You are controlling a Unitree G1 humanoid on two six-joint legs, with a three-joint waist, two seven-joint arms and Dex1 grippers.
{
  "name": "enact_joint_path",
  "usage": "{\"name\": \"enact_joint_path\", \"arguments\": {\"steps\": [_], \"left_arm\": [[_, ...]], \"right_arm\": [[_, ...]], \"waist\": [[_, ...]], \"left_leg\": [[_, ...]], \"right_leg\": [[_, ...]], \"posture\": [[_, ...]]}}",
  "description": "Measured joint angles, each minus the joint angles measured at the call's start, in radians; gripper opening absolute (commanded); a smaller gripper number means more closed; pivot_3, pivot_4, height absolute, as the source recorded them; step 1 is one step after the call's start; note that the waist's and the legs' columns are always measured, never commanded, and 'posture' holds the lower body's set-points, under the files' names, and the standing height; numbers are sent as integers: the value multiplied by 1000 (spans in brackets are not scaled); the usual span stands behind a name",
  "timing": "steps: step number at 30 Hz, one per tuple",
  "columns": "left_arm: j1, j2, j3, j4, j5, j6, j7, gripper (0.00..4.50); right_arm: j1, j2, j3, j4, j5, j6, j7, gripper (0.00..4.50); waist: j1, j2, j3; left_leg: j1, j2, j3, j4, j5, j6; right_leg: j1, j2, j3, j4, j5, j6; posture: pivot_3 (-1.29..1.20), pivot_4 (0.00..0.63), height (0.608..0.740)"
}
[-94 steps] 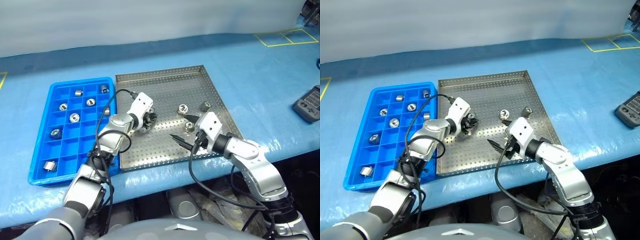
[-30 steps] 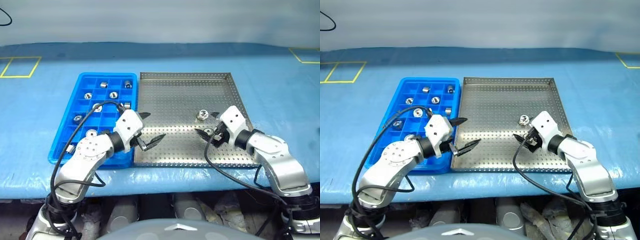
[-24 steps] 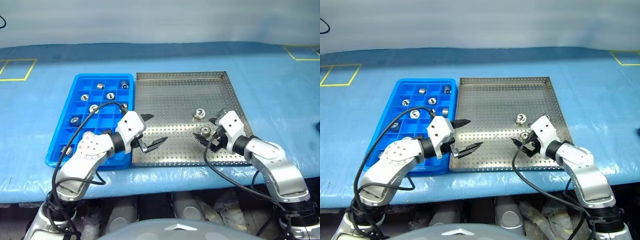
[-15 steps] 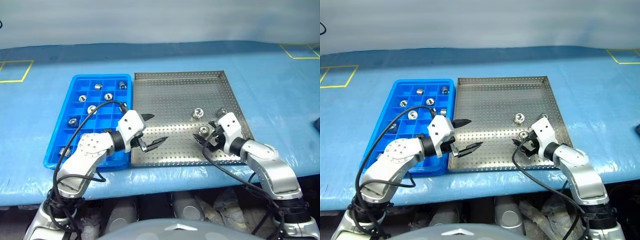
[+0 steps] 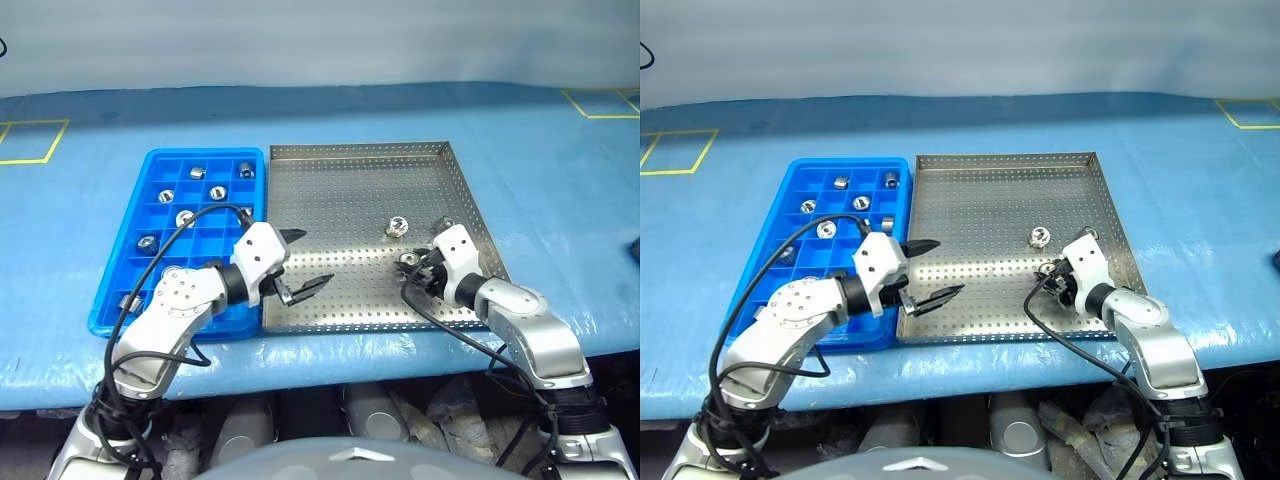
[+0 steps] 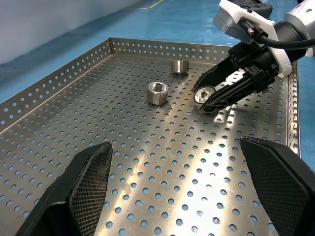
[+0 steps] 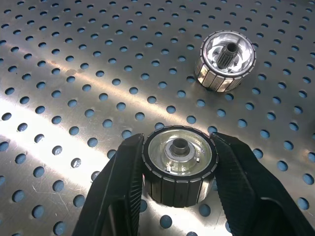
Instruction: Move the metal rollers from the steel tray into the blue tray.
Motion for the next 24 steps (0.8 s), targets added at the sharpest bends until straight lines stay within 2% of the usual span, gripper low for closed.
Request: {"name": "enact_joint_path", "arguments": {"steps": [10,14,20,24], "left_arm": [[0,4,8,0,-3,0,0,4500],[12,14,51,-8,-14,2,17,4500],[139,72,218,-99,-36,51,74,4500],[235,96,355,-171,-39,89,117,4500]], "right_arm": [[3,-2,4,-9,-1,0,0,1695],[-6,-5,28,-50,-9,-7,8,1695],[-169,40,123,-122,8,-40,76,1695],[-290,114,195,-55,4,-101,118,1695]], "waist": [[-1,0,0],[-2,0,0],[-12,0,1],[16,0,2]], "left_leg": [[0,0,0,0,0,0],[0,1,0,0,0,0],[0,2,-1,-1,0,-1],[0,1,-3,-1,0,-1]], "right_leg": [[0,0,0,0,0,0],[0,-1,0,0,0,0],[-1,-1,0,1,0,0],[-1,-2,-2,0,0,-2]], "posture": [[-221,150,740],[-201,150,740],[-126,150,740],[-59,150,740]]}}
